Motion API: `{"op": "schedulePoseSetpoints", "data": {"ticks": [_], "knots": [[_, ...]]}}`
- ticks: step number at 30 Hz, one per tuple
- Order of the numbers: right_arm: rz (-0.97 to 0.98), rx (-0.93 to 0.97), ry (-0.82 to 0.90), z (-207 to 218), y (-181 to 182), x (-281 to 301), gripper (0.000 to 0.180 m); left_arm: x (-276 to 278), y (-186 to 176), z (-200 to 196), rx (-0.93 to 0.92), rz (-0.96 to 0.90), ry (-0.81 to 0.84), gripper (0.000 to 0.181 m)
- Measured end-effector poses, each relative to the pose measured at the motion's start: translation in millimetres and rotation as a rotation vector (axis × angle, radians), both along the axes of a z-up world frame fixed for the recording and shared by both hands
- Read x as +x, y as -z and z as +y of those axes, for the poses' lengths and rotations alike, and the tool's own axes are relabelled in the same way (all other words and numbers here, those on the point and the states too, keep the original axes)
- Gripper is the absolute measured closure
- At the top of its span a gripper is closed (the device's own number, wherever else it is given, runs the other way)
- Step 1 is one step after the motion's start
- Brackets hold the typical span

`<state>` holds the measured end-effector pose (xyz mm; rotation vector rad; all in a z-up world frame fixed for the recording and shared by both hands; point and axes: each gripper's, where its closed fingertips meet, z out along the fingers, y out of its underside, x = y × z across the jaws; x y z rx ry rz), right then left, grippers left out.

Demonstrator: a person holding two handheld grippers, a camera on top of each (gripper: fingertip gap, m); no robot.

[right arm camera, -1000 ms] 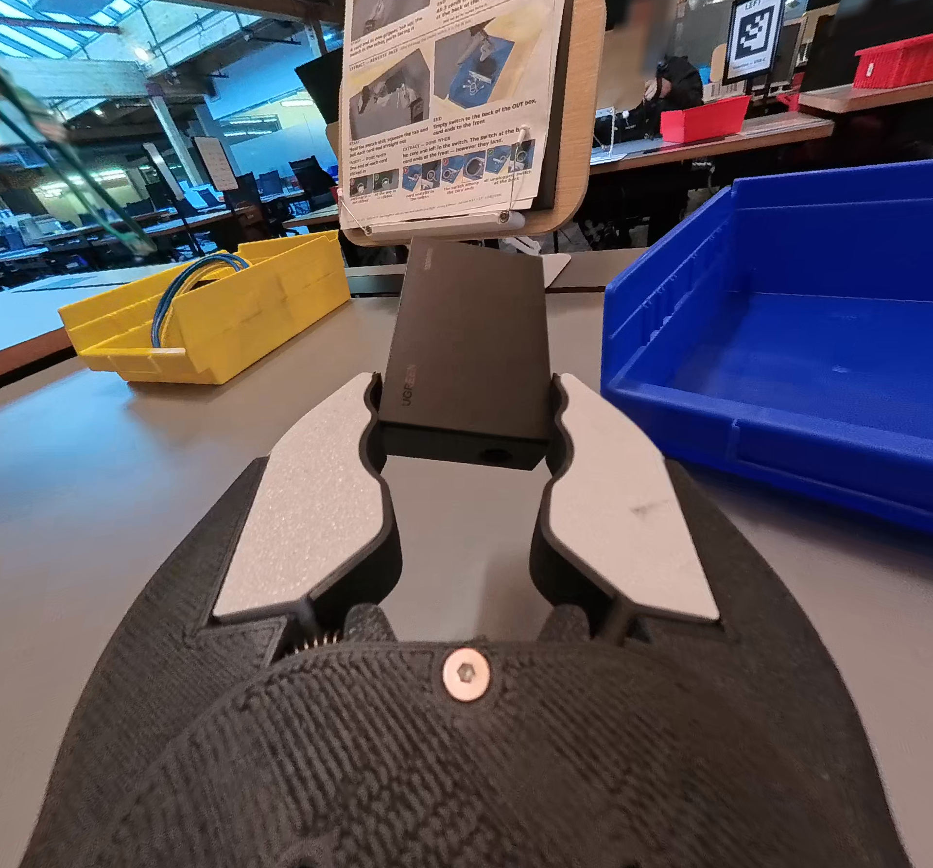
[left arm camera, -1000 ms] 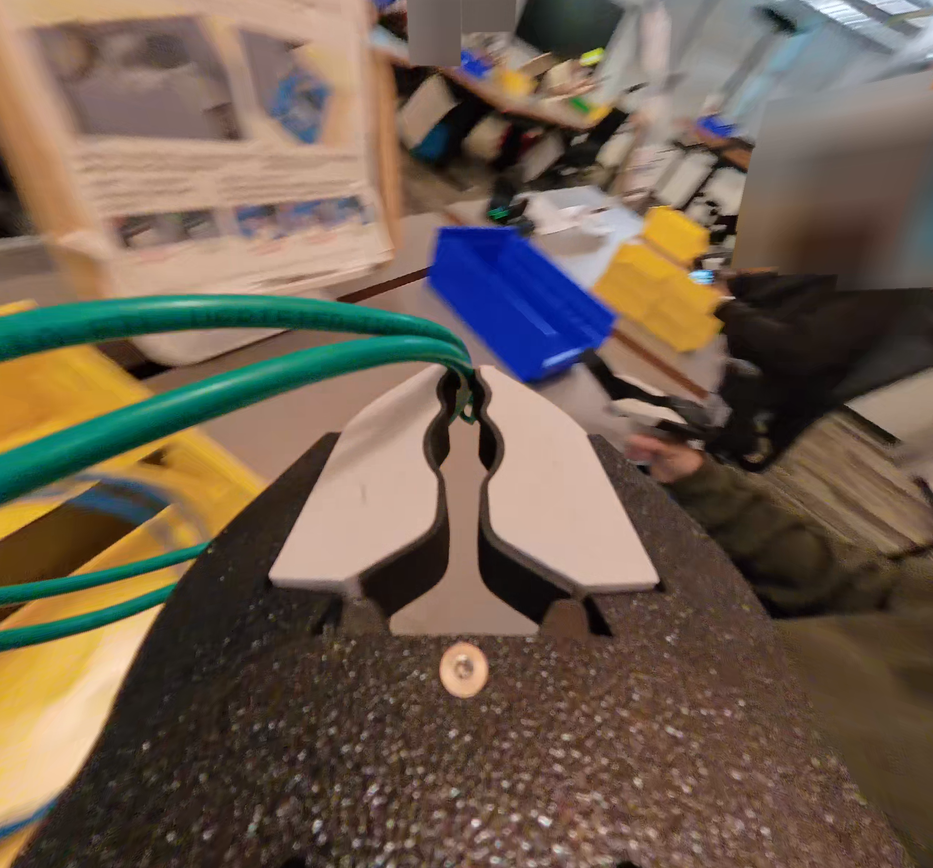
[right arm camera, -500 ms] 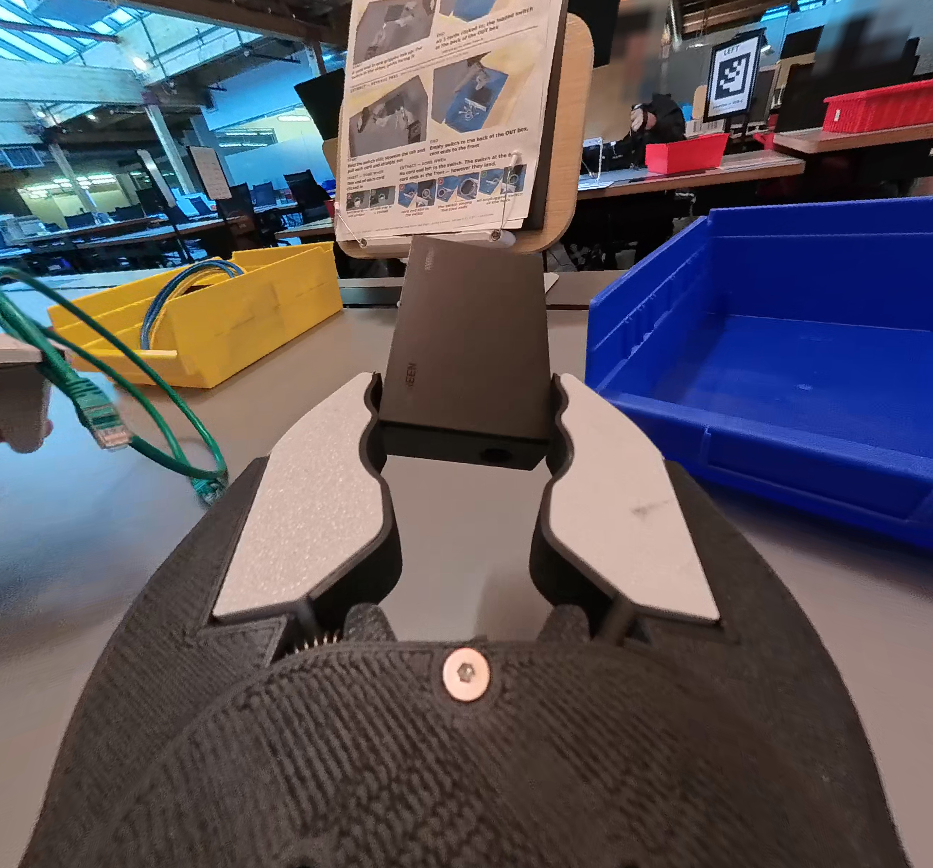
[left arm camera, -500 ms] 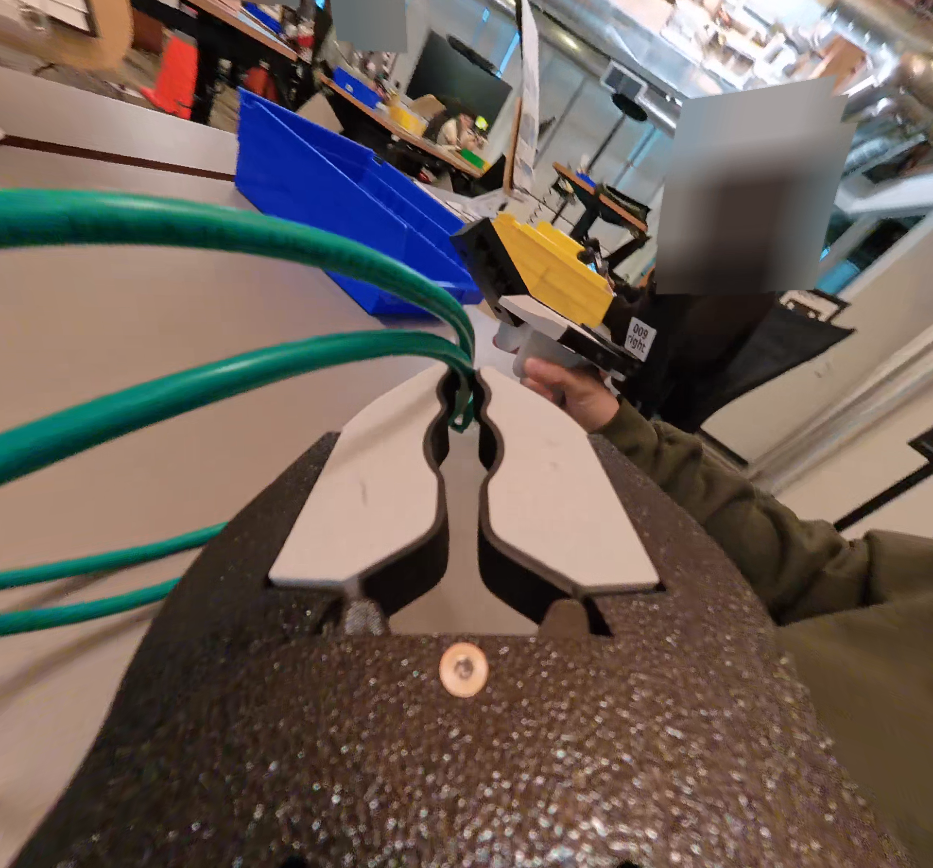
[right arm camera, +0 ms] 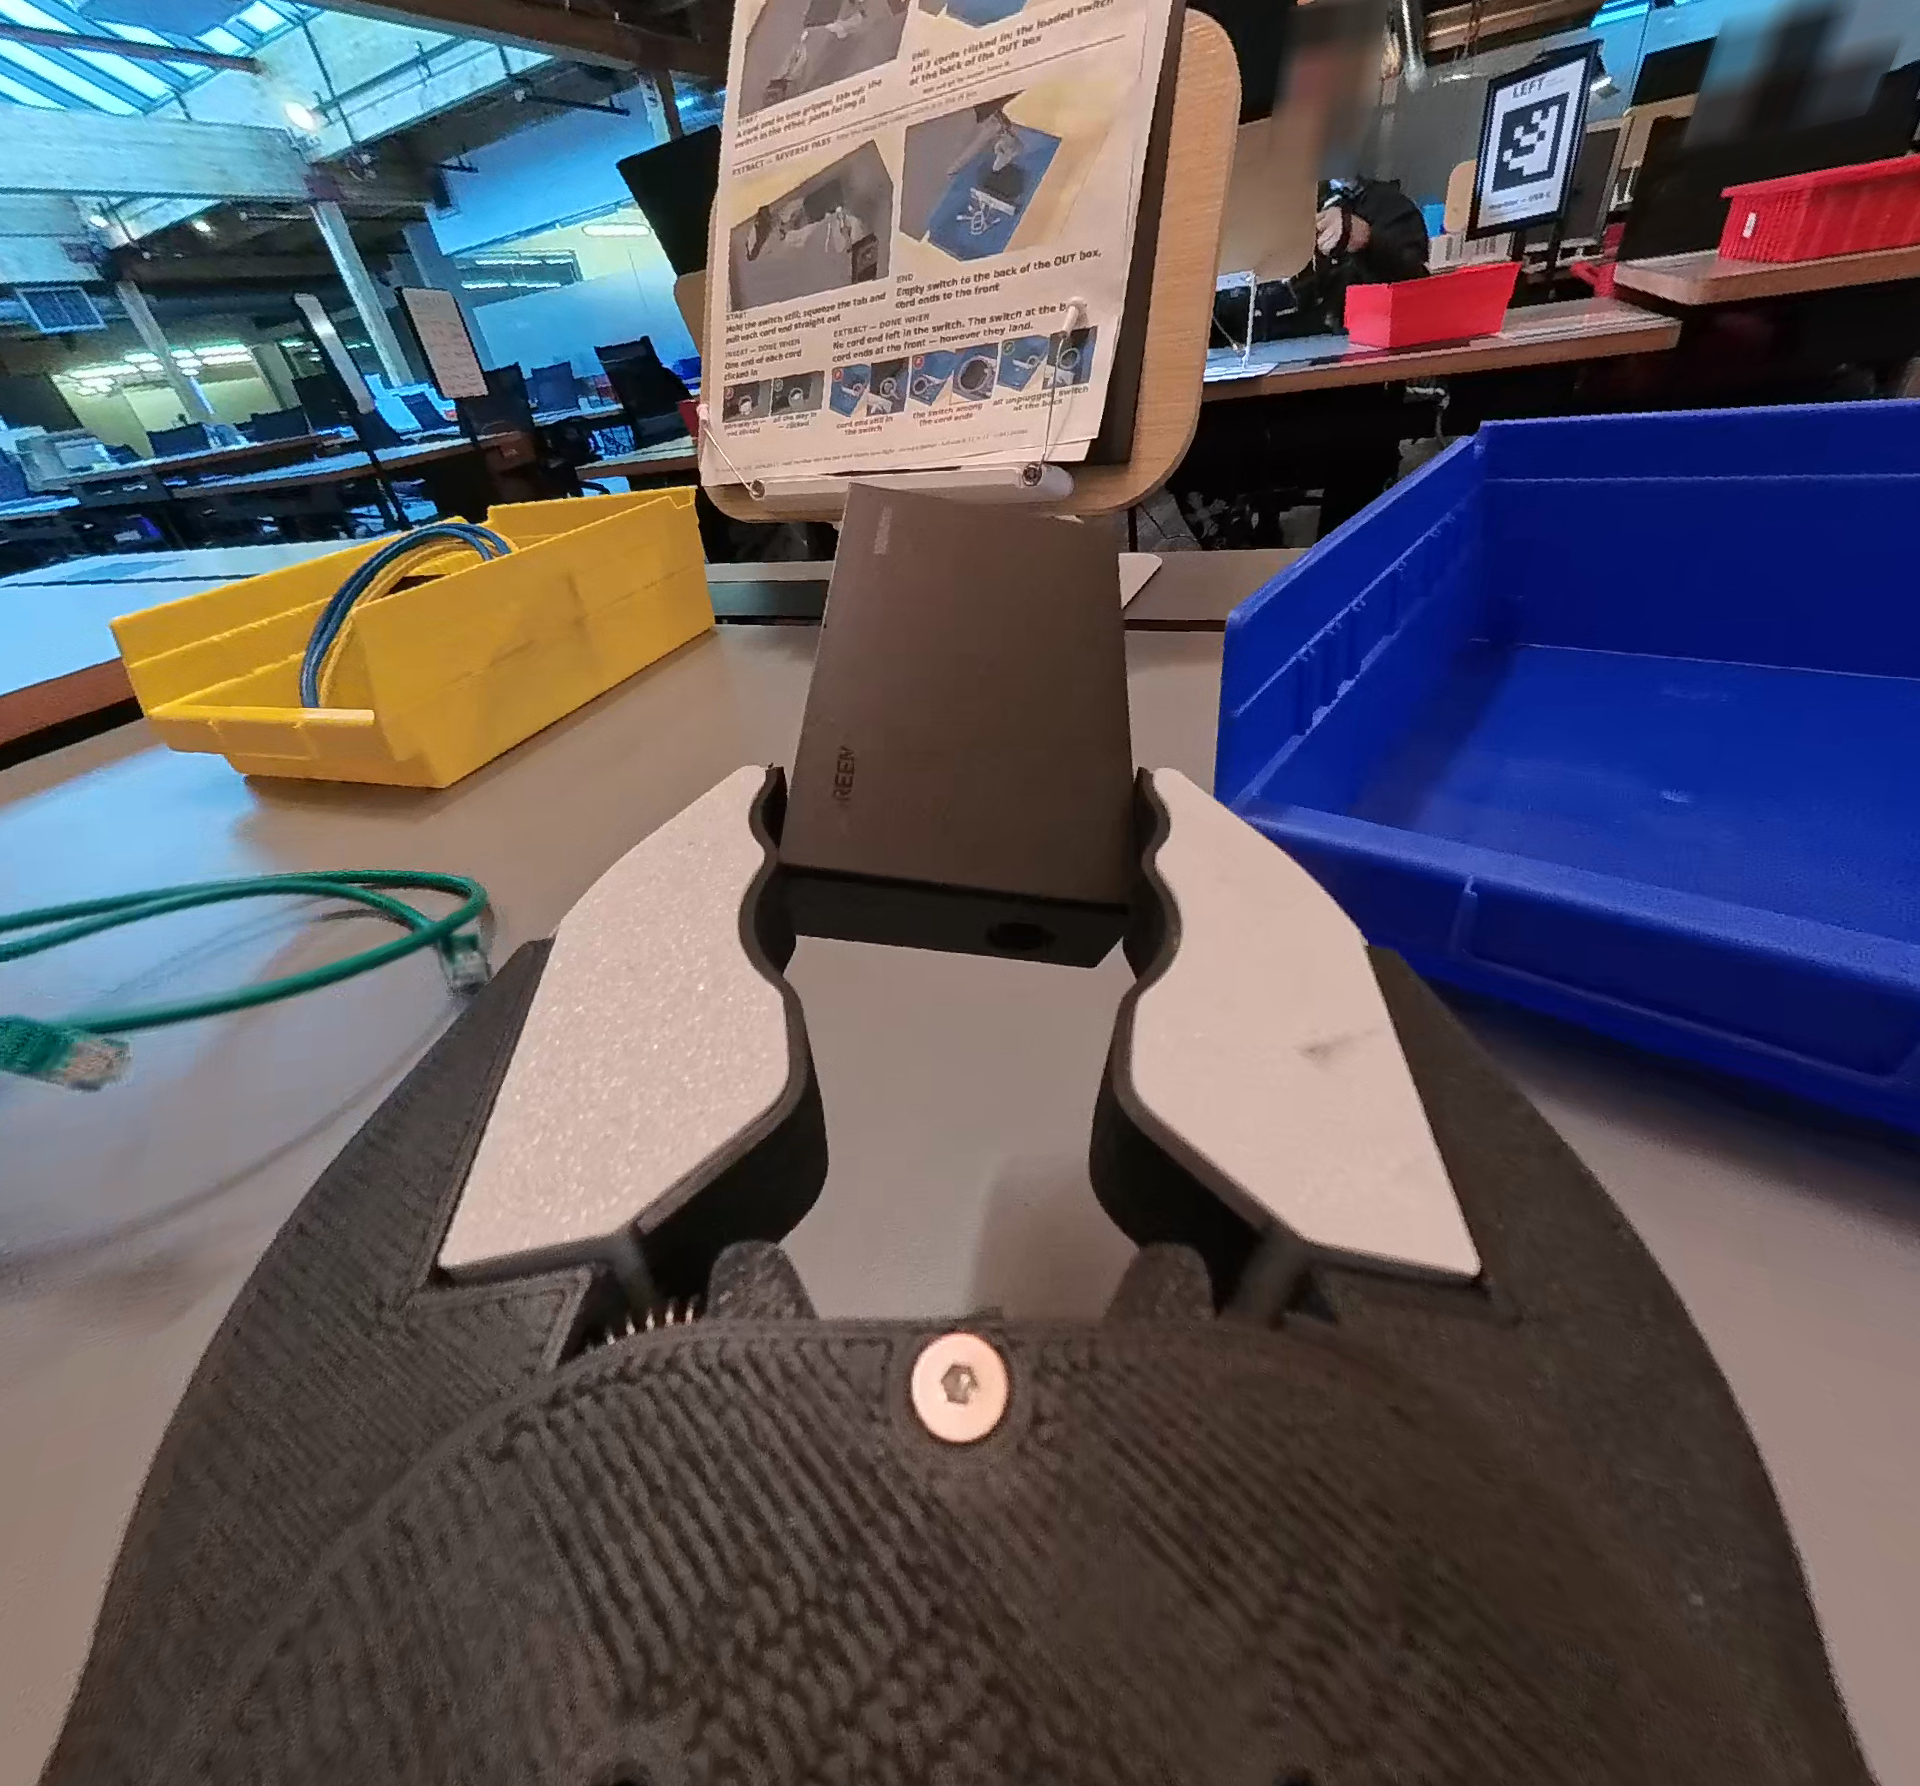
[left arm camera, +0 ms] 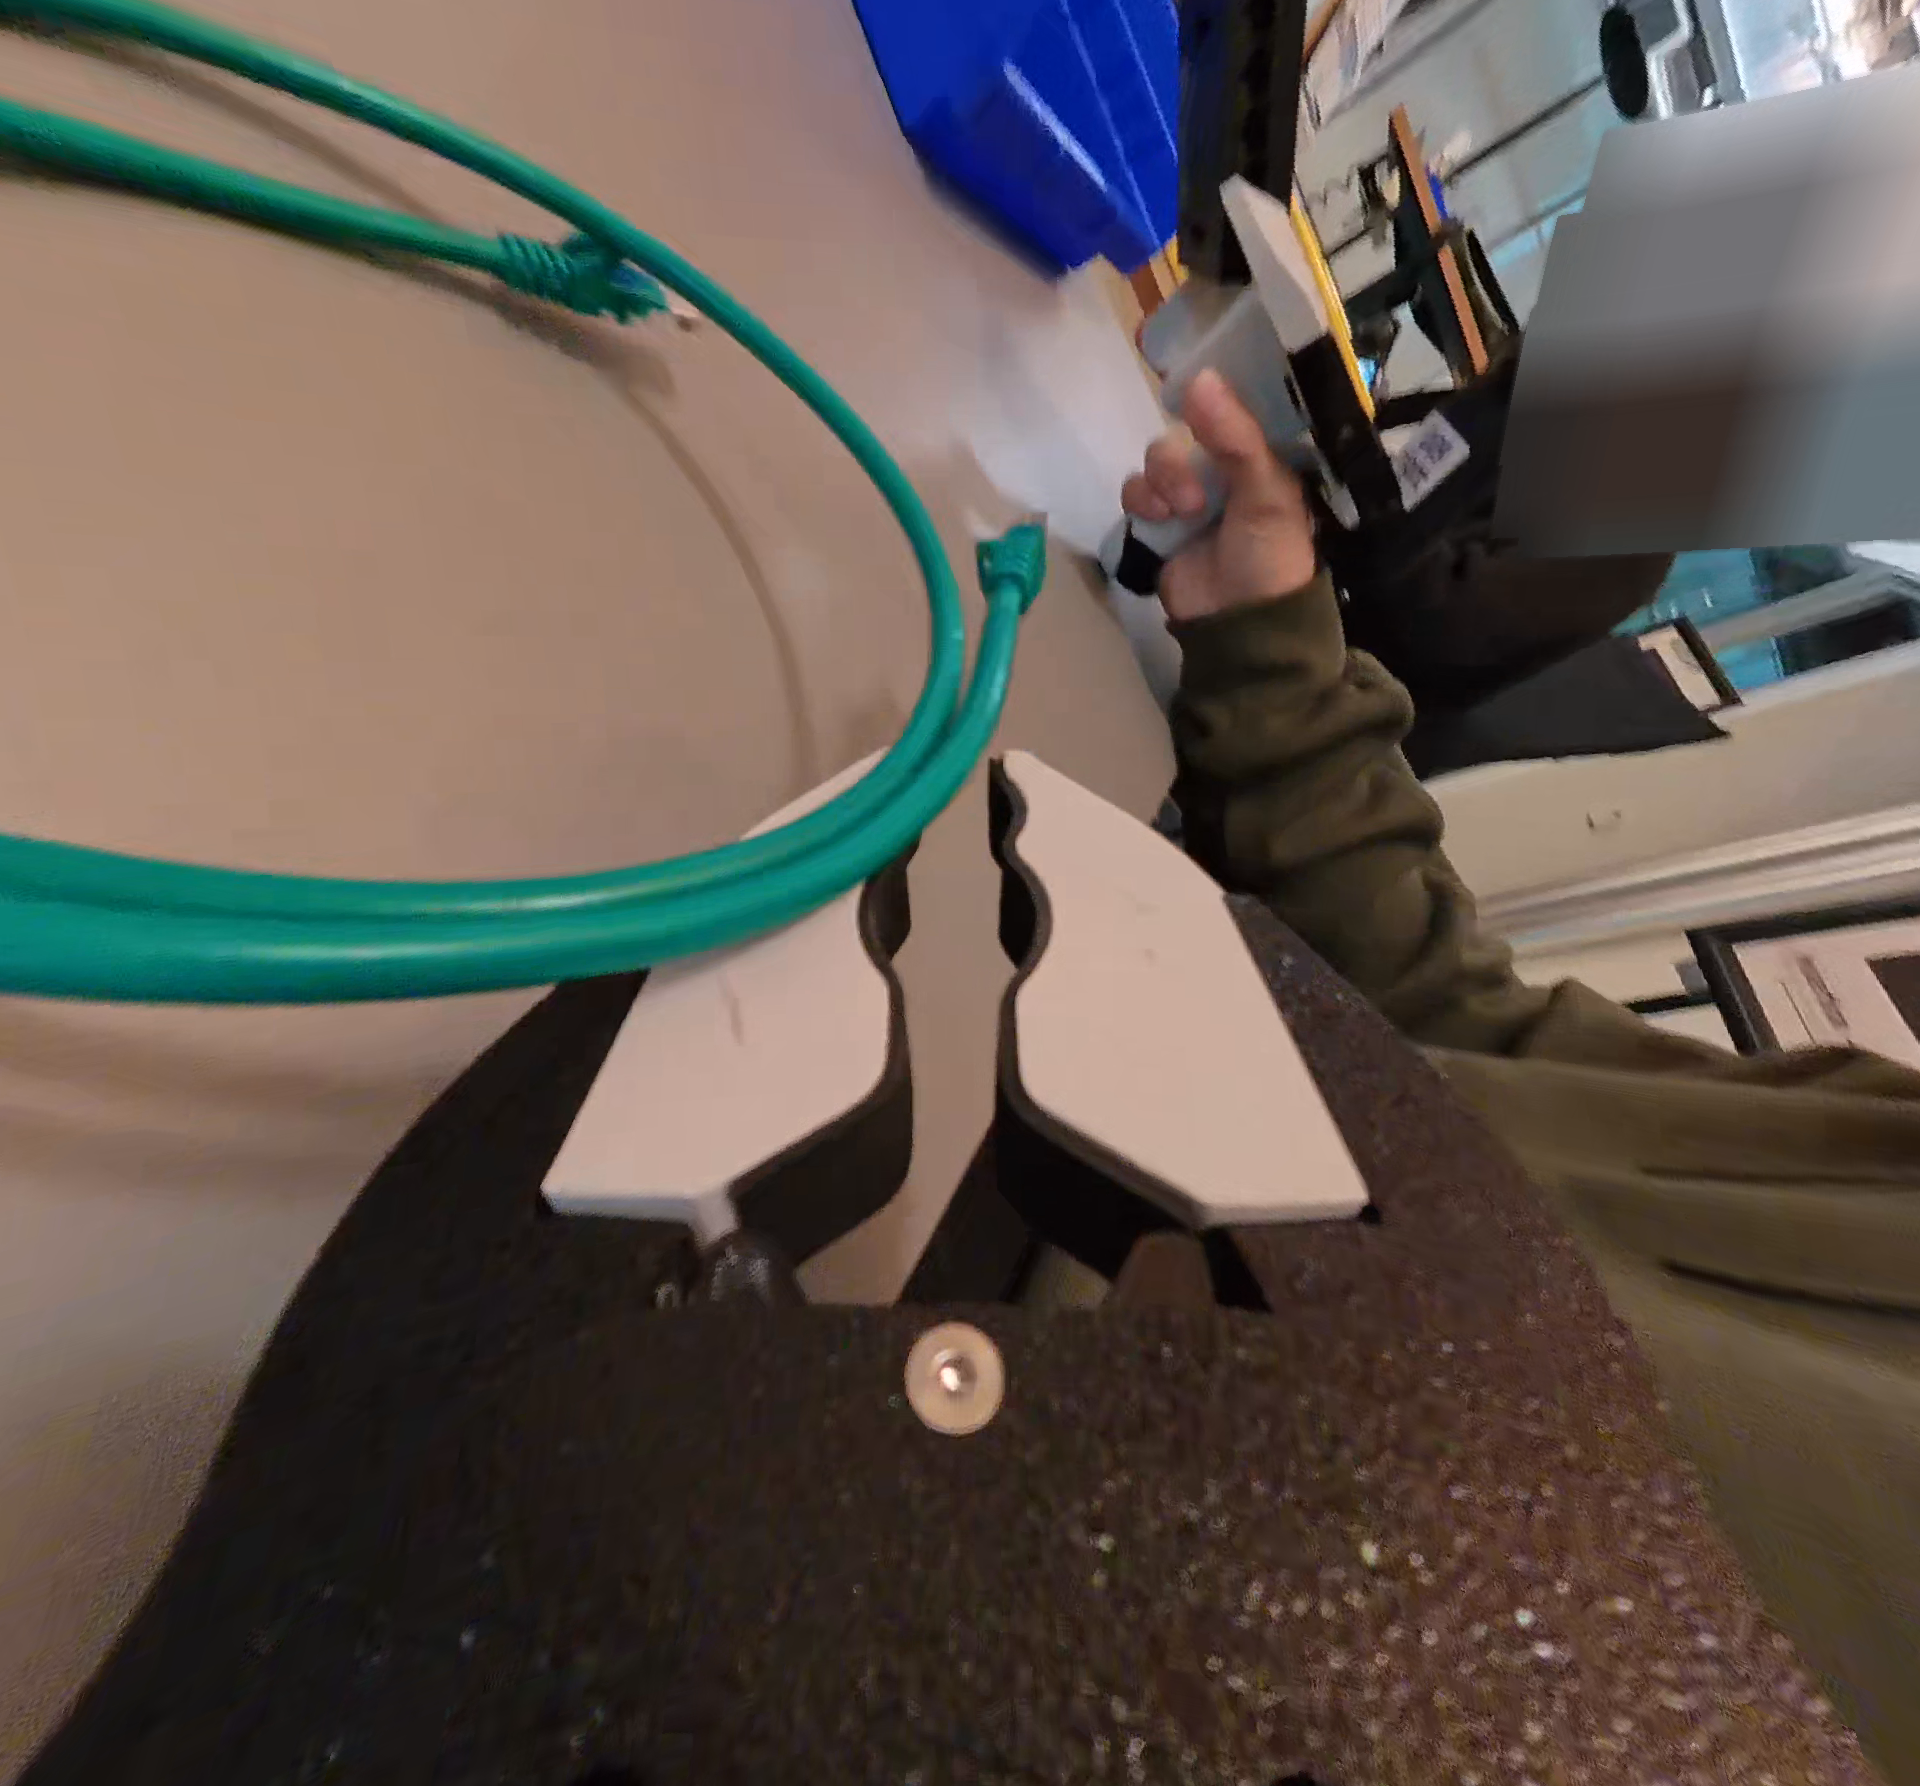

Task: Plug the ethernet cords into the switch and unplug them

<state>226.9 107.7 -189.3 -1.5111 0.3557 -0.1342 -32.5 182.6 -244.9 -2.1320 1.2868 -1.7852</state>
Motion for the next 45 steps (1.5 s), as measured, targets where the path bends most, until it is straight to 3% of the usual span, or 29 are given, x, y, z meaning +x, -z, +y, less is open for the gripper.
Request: {"op": "schedulePoseSetpoints", "data": {"ticks": [2,4,9,16,25,29,41,45], "knots": [[-0.001,-0.001,0.001,0,0,0,0.116,-6,5,-10,0.025,0.050,0.086,0.168],[-0.002,-0.002,0.000,0,0,0,0.116,-12,12,-22,0.026,0.122,0.189,0.156],[-0.013,-0.005,-0.001,1,0,-2,0.116,-27,11,-48,0.154,0.157,0.431,0.155],[-0.014,-0.003,-0.003,1,0,-2,0.116,2,16,-2,0.889,0.053,0.398,0.156],[-0.008,0.003,-0.009,0,-1,-2,0.116,19,44,2,1.356,0.027,0.664,0.159],[-0.006,0.000,-0.012,1,0,-2,0.116,23,49,1,1.501,0.022,0.675,0.160],[-0.008,-0.001,-0.011,1,0,-2,0.116,29,46,10,1.948,0.035,0.503,0.166],[-0.011,0.001,-0.011,1,-1,-2,0.116,32,47,12,1.947,0.076,0.472,0.170]]}}
